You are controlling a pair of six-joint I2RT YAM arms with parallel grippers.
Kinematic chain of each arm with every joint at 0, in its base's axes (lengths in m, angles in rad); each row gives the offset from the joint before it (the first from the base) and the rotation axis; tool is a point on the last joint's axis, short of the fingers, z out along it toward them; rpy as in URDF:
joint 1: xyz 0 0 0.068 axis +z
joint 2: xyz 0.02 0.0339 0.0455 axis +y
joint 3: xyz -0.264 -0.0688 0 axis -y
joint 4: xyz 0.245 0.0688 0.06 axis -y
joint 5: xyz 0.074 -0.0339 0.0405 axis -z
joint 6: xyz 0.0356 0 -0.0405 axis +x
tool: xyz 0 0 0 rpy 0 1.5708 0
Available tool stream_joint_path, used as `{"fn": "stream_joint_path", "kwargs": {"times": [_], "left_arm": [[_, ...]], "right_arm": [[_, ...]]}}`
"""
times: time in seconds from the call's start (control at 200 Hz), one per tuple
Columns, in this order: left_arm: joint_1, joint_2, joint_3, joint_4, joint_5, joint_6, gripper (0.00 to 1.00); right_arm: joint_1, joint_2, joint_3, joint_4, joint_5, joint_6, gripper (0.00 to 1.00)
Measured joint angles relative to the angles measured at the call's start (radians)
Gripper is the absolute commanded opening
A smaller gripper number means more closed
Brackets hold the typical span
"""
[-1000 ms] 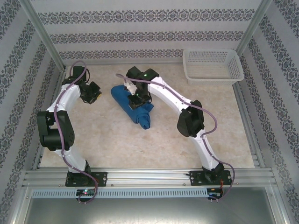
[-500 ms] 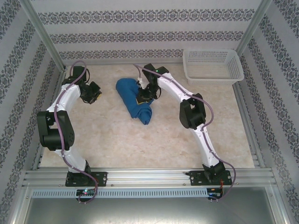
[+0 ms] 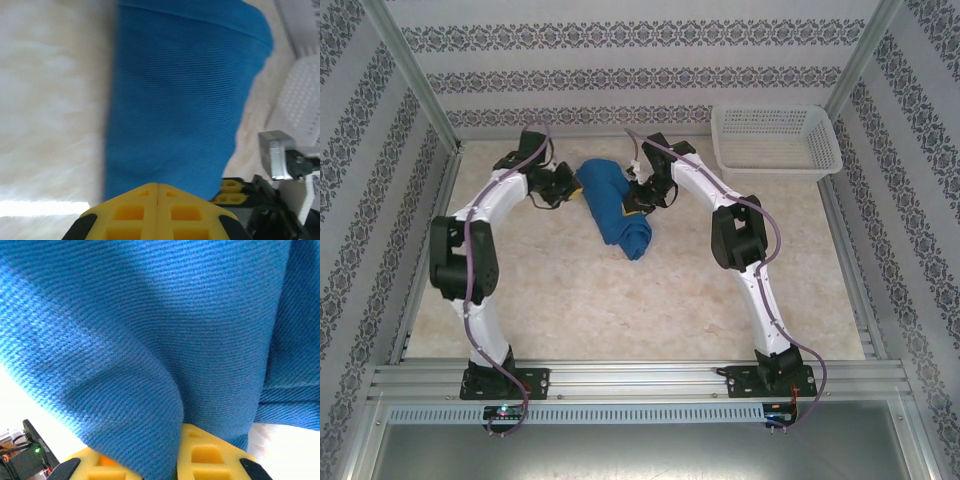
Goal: Roll up the long pants
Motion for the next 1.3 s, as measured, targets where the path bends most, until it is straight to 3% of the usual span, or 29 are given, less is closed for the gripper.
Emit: {"fn": "stream_joint_path", "kwargs": {"times": [0.435, 0.649, 0.869, 0.904, 0.934, 0.974, 1.009, 1.179, 1.299], "left_arm": [[-0.082, 0.387, 0.512, 0.045, 0.088, -0.047, 0.0], [-0.095, 0.526, 0.597, 0.056, 0.107, -0.072, 0.0], [-0.095, 0.564, 0.615, 0.094, 0.136, -0.09, 0.0], [-0.095, 0.572, 0.621, 0.097, 0.141, -0.093, 0.0], [-0.095, 0.58, 0.629, 0.1, 0.148, -0.098, 0.0], [-0.095, 0.587, 0.635, 0.105, 0.156, -0.102, 0.0], [-0.096, 0.592, 0.64, 0.108, 0.159, -0.105, 0.0], [-0.097, 0.599, 0.652, 0.108, 0.163, -0.107, 0.0], [-0.097, 0.6, 0.655, 0.108, 0.163, -0.106, 0.0]], "right_arm": [[-0.018, 0.009, -0.034, 0.034, -0.058, 0.0, 0.0], [-0.024, 0.005, -0.06, 0.055, -0.066, 0.0, 0.0], [-0.031, -0.004, -0.085, 0.074, -0.063, -0.002, 0.0], [-0.031, -0.006, -0.087, 0.074, -0.058, -0.003, 0.06], [-0.03, -0.011, -0.091, 0.077, -0.05, -0.004, 0.23], [-0.029, -0.02, -0.098, 0.079, -0.035, -0.005, 0.55], [-0.027, -0.028, -0.103, 0.077, -0.011, -0.006, 0.68], [-0.003, -0.069, -0.11, 0.03, 0.203, -0.01, 0.93], [0.051, -0.107, -0.068, -0.022, 0.425, -0.02, 0.98]]}}
